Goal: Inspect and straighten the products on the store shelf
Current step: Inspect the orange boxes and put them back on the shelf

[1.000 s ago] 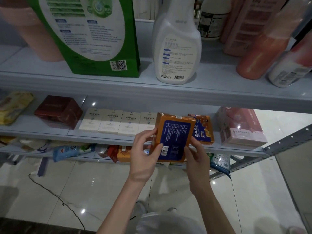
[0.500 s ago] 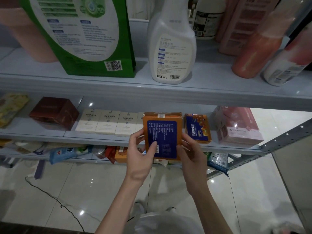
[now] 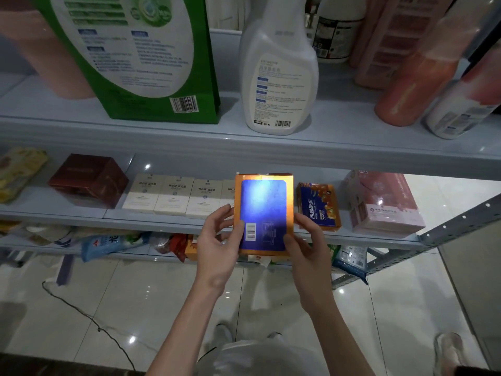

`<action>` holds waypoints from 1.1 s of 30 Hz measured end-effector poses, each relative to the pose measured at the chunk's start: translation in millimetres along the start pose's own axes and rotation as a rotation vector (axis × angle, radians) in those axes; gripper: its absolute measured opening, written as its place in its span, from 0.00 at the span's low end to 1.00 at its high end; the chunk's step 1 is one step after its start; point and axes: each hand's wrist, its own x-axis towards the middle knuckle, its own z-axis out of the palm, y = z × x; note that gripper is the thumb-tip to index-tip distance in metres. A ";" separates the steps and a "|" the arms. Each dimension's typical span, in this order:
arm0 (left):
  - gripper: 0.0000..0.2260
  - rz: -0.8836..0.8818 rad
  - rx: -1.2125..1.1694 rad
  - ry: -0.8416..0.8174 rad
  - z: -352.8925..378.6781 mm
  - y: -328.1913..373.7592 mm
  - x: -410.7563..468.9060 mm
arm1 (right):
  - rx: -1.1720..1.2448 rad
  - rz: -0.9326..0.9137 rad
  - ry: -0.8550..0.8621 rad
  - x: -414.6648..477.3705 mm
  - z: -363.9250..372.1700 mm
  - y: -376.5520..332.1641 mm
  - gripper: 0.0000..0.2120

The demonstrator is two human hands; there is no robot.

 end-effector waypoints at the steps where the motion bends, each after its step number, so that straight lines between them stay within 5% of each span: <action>1: 0.14 -0.006 -0.021 0.007 0.4 2.4 -0.3 | 0.028 0.034 0.018 0.0 -0.6 -2.6 0.16; 8: 0.13 -0.067 -0.090 -0.095 0.9 11.8 -2.2 | 0.080 0.126 0.127 3.0 -2.6 -4.4 0.10; 21: 0.16 -0.081 -0.063 -0.198 3.6 16.1 -2.8 | 0.233 0.208 0.126 5.8 -1.9 -3.0 0.20; 33: 0.16 -0.121 -0.040 -0.195 0.1 12.0 -1.8 | 0.212 0.194 0.118 4.6 0.0 1.2 0.19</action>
